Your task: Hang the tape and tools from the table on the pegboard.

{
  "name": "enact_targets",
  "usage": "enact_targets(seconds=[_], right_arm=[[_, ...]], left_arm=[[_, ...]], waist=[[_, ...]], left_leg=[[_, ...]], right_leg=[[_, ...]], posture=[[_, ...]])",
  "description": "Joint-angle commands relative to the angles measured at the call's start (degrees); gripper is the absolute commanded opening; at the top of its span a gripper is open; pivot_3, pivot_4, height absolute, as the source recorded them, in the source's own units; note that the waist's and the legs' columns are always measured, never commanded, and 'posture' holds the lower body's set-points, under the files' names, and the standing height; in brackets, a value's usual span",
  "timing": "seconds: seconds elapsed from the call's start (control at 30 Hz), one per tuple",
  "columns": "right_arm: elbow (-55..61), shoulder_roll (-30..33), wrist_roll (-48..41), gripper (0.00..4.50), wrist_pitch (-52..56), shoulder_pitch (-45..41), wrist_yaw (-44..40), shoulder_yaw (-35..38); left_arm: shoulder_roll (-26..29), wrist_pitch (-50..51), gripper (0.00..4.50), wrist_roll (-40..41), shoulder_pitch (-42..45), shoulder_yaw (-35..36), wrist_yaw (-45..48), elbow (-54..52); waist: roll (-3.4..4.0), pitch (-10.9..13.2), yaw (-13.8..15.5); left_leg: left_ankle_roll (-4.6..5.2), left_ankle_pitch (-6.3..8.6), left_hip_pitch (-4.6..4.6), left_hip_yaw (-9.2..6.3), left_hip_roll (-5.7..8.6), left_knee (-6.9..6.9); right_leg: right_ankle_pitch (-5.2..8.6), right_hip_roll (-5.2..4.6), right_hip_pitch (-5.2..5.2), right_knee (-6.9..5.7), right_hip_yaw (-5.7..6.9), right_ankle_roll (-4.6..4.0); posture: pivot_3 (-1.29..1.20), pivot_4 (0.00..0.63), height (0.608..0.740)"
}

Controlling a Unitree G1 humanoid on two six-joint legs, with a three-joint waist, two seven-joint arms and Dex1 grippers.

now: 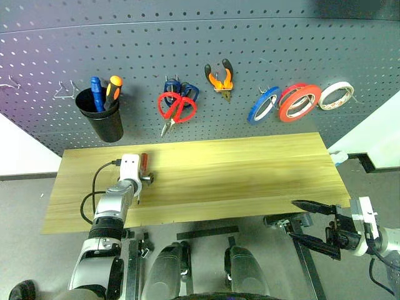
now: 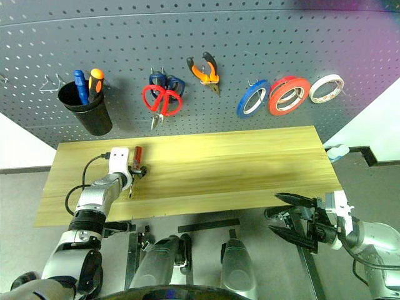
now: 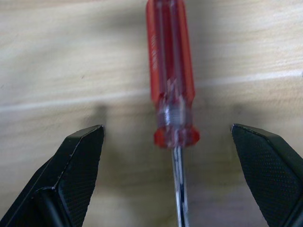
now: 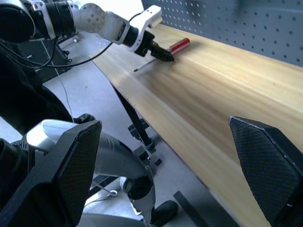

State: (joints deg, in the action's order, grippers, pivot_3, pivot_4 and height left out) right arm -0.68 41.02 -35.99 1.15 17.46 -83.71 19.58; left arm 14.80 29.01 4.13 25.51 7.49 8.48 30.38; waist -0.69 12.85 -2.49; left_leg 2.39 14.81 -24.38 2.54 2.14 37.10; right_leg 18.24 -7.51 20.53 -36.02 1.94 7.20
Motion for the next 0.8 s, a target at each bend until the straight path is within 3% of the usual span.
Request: enact_targets(seconds=[0.03, 0.07, 0.17, 0.47, 0.8], right_arm=[[-7.3, -0.3, 0.8, 4.50, -4.6, -1.3, -3.7, 1.3], [-10.0, -0.3, 1.1, 4.50, -5.9, -2.1, -4.9, 1.3], [-19.2, 0.1, 1.8, 4.50, -10.4, -4.9, -8.3, 0.8], [-34.6, 0.3, 1.7, 4.50, -21.2, -10.4, -8.8, -5.6], [-44.9, 0.7, 2.1, 4.50, -24.6, -18.9, -8.8, -9.5]], left_arm=[[1.0, -1.6, 4.48, -0.6, 1.4, 0.1, -0.3, 2.0], [1.1, -2.0, 4.48, -0.5, 1.6, 0.1, 0.2, 2.6], [0.9, -2.2, 3.93, -0.2, 1.8, 0.5, -0.3, 3.2], [0.0, -0.5, 0.87, 0.4, 1.1, 1.0, -2.4, 3.0], [-1.0, 4.7, 0.85, 0.8, -3.5, 0.8, -3.0, -5.2]], waist=[[-0.01, 0.2, 0.0], [-0.01, 0.3, 0.0], [0.00, 0.5, -0.1], [0.21, 0.9, -0.2], [0.31, 1.0, -0.1]], left_leg=[[0.02, -0.01, 0.00, 0.02, 0.00, 0.00], [0.05, -0.02, 0.00, 0.05, 0.00, 0.00], [0.07, -0.01, 0.01, 0.12, 0.00, 0.00], [0.02, 0.02, 0.07, 0.15, -0.01, -0.01], [-0.04, 0.03, 0.25, 0.19, -0.01, 0.00]], right_leg=[[0.00, -0.01, 0.00, 0.00, 0.00, 0.00], [0.00, -0.02, -0.02, 0.00, 0.01, 0.00], [-0.01, -0.07, -0.02, -0.01, 0.07, 0.01], [-0.02, -0.19, -0.09, -0.03, 0.34, 0.03], [-0.06, -0.24, -0.13, -0.02, 0.46, 0.10]], posture=[[-0.18, 0.274, 0.740], [-0.18, 0.276, 0.740], [-0.18, 0.277, 0.740], [-0.18, 0.279, 0.740], [-0.16, 0.259, 0.740]])
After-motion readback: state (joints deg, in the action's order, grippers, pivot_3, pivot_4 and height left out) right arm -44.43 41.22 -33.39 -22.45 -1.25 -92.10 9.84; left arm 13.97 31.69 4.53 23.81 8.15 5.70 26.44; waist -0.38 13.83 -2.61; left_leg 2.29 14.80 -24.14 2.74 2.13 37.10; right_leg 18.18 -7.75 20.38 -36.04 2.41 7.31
